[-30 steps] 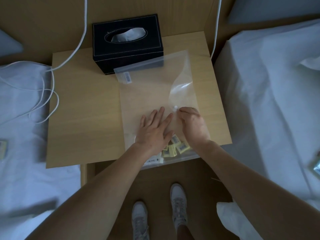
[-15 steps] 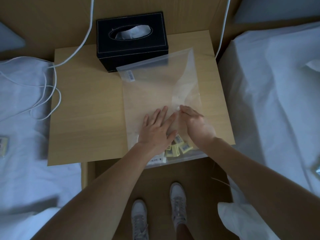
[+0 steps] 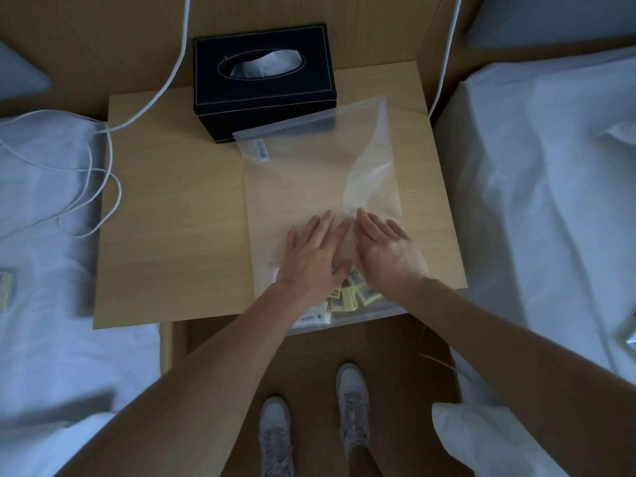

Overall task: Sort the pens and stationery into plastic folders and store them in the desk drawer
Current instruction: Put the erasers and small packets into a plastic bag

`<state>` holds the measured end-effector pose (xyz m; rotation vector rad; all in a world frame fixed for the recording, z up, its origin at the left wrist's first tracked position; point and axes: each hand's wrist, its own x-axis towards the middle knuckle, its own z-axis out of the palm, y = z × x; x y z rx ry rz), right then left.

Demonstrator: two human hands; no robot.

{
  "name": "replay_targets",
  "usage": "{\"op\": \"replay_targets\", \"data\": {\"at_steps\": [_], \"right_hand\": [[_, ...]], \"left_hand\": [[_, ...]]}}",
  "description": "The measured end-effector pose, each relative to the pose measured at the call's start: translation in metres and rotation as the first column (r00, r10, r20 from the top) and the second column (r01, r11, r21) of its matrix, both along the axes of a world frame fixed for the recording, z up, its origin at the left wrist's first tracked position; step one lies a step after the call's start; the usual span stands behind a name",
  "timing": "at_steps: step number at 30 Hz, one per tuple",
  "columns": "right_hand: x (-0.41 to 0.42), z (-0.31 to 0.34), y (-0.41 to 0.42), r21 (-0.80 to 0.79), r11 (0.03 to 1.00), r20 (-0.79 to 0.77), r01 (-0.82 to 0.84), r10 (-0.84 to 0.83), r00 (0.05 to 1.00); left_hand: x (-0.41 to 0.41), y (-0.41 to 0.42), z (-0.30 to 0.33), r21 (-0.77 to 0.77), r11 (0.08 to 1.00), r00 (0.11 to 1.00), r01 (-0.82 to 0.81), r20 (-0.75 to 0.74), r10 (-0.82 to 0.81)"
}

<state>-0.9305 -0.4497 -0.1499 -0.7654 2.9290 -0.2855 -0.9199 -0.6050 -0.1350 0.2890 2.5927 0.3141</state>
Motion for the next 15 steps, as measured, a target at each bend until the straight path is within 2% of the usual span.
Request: {"op": "replay_targets", "data": {"at_steps": [5,9,12,15], "right_hand": [[-0.001,0.0,0.002,-0.111,0.994,0.079,0.008,0.0,0.997],[-0.012,0.008,0.011,-0.305,0.939,0.269,0.162,-0.078,0.96],[-0.013,0.007,0.011,-0.29,0.937,0.297,0.195,-0.106,0.949],[-0.009,0.001,0.009,-0.191,0.965,0.272,0.179,-0.123,0.954]], "left_hand": [[-0.002,0.0,0.0,-0.029,1.0,0.999,0.007,0.047,-0.006],[-0.004,0.002,0.0,-0.061,0.998,0.998,0.02,0.068,-0.016],[-0.004,0.002,0.001,-0.061,0.998,0.997,0.028,0.069,-0.024],[-0.003,0.001,0.001,-0.058,0.998,0.998,0.036,0.062,-0.032]]}}
